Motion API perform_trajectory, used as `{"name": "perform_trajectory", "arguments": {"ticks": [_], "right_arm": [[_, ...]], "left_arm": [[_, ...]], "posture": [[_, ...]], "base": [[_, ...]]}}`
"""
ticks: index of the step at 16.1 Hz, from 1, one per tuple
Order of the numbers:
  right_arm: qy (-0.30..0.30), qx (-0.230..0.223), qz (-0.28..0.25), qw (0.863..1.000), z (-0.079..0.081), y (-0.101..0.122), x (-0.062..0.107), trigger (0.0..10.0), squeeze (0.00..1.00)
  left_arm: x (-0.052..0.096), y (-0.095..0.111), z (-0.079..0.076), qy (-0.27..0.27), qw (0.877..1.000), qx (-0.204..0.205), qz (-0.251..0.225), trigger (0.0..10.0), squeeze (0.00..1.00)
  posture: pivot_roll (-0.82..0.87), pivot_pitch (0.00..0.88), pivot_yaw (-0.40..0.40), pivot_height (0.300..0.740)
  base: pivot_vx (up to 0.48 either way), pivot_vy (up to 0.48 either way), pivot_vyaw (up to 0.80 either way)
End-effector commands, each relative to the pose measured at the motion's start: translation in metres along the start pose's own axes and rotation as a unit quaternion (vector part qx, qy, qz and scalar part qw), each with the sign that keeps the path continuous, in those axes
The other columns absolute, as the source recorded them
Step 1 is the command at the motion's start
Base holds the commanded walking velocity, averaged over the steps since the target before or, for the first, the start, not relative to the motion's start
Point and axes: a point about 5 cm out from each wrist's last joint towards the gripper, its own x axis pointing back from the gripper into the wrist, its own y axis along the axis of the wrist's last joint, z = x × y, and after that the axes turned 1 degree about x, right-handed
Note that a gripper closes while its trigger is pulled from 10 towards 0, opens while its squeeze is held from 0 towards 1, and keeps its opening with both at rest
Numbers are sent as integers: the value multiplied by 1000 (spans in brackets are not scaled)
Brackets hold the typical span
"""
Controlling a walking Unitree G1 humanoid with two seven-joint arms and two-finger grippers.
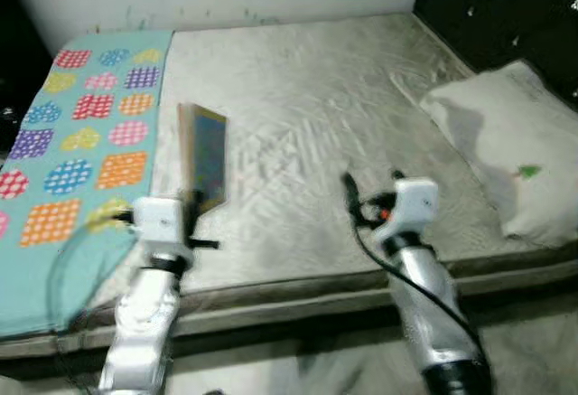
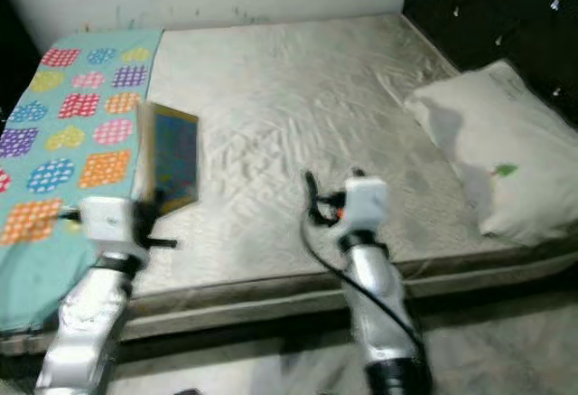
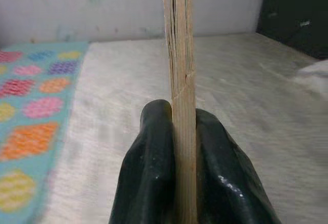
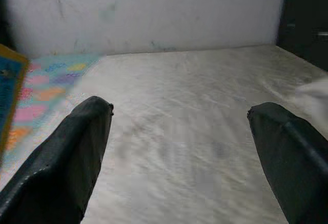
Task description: Clean up the room
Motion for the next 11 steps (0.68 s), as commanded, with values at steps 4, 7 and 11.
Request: {"name": "perform_trajectory", "arguments": {"ticks": [4,7,11], "right_arm": [[7,-7,-9,1000,7,1,-3,10000,0],[9,-7,-10,1000,7,1,-3,10000,0],[12,-5,-11,1000,8,0,-4,10000,0]], "left_arm": [[-3,12,5,-4,999,1,-36,10000,0],[-2,12,2,-22,999,2,-40,10000,0],[-1,13,0,-34,998,14,-45,10000,0]], "posture": [[-47,86,25,740],[-47,82,24,740],[-47,79,21,740]], "base": [[0,-83,0],[0,0,0],[139,0,0]]}}
